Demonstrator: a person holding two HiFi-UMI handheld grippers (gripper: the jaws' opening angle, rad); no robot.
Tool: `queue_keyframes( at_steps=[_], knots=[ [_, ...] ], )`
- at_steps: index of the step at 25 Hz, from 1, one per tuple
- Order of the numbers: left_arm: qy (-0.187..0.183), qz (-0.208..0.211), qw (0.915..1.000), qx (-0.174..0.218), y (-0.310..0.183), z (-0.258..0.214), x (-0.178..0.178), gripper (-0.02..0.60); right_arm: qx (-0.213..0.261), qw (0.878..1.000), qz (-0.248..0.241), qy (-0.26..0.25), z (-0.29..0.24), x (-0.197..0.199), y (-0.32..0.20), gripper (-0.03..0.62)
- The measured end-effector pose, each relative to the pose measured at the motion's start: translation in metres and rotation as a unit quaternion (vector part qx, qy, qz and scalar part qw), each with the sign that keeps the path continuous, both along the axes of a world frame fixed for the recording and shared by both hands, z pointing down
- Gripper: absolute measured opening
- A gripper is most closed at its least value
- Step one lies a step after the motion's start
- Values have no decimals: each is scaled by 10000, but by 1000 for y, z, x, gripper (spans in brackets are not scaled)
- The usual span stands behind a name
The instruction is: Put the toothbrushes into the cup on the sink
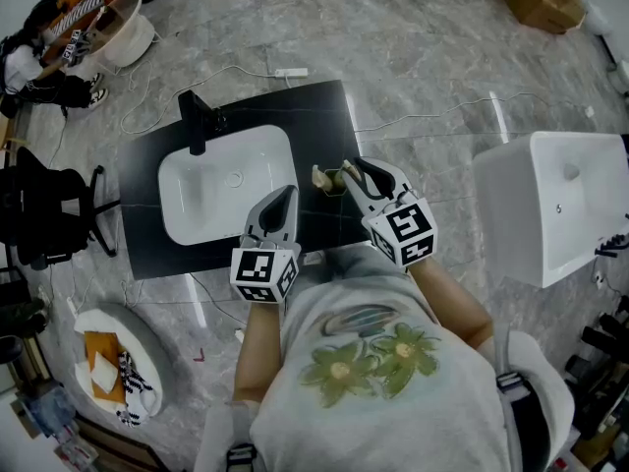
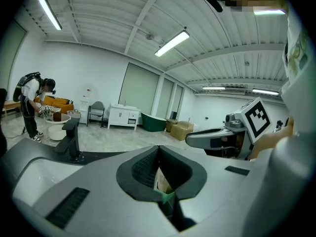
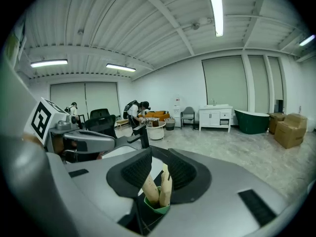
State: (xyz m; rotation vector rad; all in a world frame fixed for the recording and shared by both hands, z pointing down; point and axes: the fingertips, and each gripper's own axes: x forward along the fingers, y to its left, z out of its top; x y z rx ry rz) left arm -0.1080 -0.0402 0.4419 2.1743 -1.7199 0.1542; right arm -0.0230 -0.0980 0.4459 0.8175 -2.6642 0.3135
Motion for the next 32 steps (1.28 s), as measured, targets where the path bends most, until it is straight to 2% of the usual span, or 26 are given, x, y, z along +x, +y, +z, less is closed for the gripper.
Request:
queue_keyframes(
  at_steps=[7,17,32],
  knots=[
    [-13,60,10000,12,1,-1,8,18,311,9993,-39,-207,-18,8,9,57],
    [100,195,9997,79,6,-10,18,18,254,9991,-47,-328,-25,19,28,44],
    [200,313,9993,-15,23,-5,30,18,75,9998,71,-177,-12,26,48,44]
  ],
)
